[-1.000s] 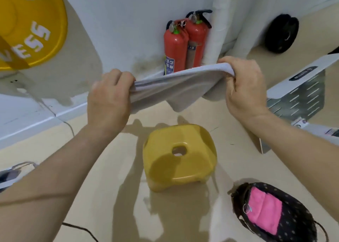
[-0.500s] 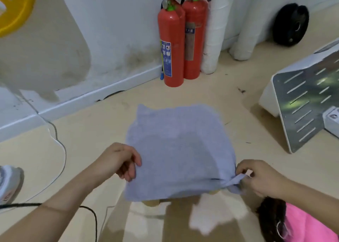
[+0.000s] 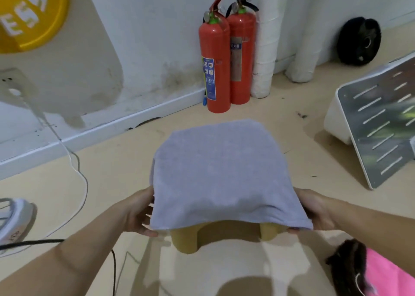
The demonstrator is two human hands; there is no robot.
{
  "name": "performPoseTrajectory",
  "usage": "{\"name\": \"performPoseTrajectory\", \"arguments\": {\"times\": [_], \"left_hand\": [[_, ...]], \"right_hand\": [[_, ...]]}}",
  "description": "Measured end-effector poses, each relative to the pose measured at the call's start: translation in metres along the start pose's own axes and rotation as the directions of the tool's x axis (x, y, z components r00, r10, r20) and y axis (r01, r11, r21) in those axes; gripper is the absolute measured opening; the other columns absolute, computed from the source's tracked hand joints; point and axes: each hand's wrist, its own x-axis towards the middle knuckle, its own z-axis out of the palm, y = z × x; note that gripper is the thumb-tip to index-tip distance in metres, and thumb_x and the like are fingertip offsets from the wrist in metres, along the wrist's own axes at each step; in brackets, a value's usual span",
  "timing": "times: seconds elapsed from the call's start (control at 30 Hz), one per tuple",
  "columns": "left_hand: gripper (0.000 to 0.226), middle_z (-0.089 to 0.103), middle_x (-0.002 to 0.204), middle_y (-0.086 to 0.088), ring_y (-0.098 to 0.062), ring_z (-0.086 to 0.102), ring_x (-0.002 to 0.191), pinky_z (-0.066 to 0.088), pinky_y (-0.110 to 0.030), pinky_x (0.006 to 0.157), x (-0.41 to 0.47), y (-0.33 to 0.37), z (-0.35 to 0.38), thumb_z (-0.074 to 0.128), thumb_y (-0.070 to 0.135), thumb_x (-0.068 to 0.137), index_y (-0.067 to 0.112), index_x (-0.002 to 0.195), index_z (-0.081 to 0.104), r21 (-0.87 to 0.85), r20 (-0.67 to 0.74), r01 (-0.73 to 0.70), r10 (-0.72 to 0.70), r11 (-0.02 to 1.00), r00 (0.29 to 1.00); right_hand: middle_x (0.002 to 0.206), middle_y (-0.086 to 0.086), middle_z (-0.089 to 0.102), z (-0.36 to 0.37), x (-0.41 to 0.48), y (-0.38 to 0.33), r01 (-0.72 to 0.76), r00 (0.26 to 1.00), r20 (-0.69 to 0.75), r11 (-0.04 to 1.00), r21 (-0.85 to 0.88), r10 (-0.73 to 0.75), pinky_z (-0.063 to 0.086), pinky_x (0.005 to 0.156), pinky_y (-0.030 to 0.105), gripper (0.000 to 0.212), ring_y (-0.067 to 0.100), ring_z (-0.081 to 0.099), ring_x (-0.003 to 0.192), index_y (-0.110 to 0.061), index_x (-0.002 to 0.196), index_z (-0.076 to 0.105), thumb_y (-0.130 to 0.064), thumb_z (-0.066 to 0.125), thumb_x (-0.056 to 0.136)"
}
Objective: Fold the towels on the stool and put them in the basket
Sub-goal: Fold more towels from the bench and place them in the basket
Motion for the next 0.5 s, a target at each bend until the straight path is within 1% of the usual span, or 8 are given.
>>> {"name": "performPoseTrajectory", "arguments": {"times": [0.03,0.1,0.17,0.23,0.33,0.4,0.43,0.5], "left_hand": [[0.05,0.068,0.11,-0.023,-0.037,0.067,0.085,0.058,-0.047,0.073,0.002,-0.007,0.002,0.06,0.046,0.077,0.005,0.106,0.069,-0.008,0.022,0.035,-0.035,0.999,0.999],[0.047,0.063,0.098,-0.024,-0.039,0.066,0.082,0.058,-0.047,0.071,0.006,-0.019,0.007,0.063,0.041,0.071,0.001,0.096,0.068,-0.048,0.058,0.09,-0.087,0.995,0.995],[0.029,0.06,0.091,-0.019,-0.035,0.065,0.082,0.059,-0.04,0.064,0.006,-0.027,0.011,0.059,0.028,0.083,0.001,0.09,0.064,-0.126,0.085,0.092,-0.082,0.988,0.993],[0.012,0.062,0.077,-0.013,-0.025,0.062,0.071,0.057,-0.028,0.054,0.005,-0.028,0.015,0.053,0.008,0.09,0.001,0.084,0.062,-0.257,0.045,0.03,-0.02,0.966,0.999],[0.016,0.059,0.056,-0.008,-0.018,0.054,0.047,0.044,-0.019,0.04,0.0,-0.022,0.021,0.054,-0.008,0.084,0.0,0.071,0.06,-0.362,-0.184,-0.164,0.102,0.918,0.978],[0.012,0.06,0.062,-0.011,-0.024,0.055,0.057,0.045,-0.024,0.045,-0.004,-0.012,0.016,0.059,-0.007,0.079,-0.001,0.069,0.059,-0.463,-0.388,-0.333,0.15,0.821,0.909],[0.009,0.057,0.066,-0.013,-0.024,0.053,0.064,0.043,-0.027,0.05,-0.006,-0.005,0.008,0.06,-0.005,0.076,0.0,0.069,0.058,-0.506,-0.52,-0.444,0.148,0.739,0.841],[0.004,0.055,0.072,-0.013,-0.022,0.049,0.071,0.039,-0.029,0.055,-0.02,0.019,-0.011,0.06,-0.002,0.073,-0.001,0.075,0.063,-0.508,-0.708,-0.659,0.167,0.555,0.687]], "right_hand": [[0.061,0.007,0.064,-0.001,0.0,0.0,0.06,0.995,-0.074,0.998,-0.015,-0.061,0.047,0.053,0.024,0.026,0.02,0.055,0.059,-0.002,0.093,0.06,-0.022,0.044,0.1],[0.062,0.01,0.066,-0.009,-0.003,-0.001,0.093,0.99,-0.104,0.995,-0.025,-0.095,0.046,0.051,0.024,0.024,0.02,0.06,0.055,0.002,0.084,0.061,-0.011,0.045,0.097],[0.075,0.014,0.069,-0.021,-0.009,-0.007,0.08,0.993,-0.082,0.997,-0.012,-0.08,0.051,0.062,0.029,0.018,0.025,0.065,0.064,0.002,0.085,0.062,-0.007,0.048,0.09],[0.09,0.018,0.068,-0.029,-0.019,-0.017,0.107,0.993,-0.057,0.994,0.03,-0.105,0.054,0.072,0.035,0.019,0.029,0.066,0.078,-0.001,0.096,0.063,-0.002,0.046,0.085],[0.11,0.015,0.068,-0.04,-0.034,-0.031,0.216,0.976,-0.015,0.966,0.143,-0.216,0.056,0.078,0.041,0.038,0.03,0.065,0.094,-0.012,0.113,0.061,0.008,0.046,0.085],[0.109,0.014,0.068,-0.039,-0.043,-0.045,0.311,0.949,-0.094,0.945,0.103,-0.302,0.054,0.081,0.041,0.046,0.03,0.064,0.095,-0.021,0.117,0.058,0.012,0.05,0.086],[0.105,0.014,0.067,-0.036,-0.049,-0.054,0.382,0.908,-0.19,0.924,0.011,-0.373,0.052,0.08,0.04,0.047,0.029,0.062,0.091,-0.02,0.119,0.058,0.012,0.053,0.085],[0.094,0.016,0.063,-0.027,-0.063,-0.079,0.52,0.719,-0.382,0.814,-0.259,-0.581,0.046,0.071,0.03,0.044,0.026,0.056,0.078,-0.016,0.119,0.059,0.008,0.06,0.083]]}}
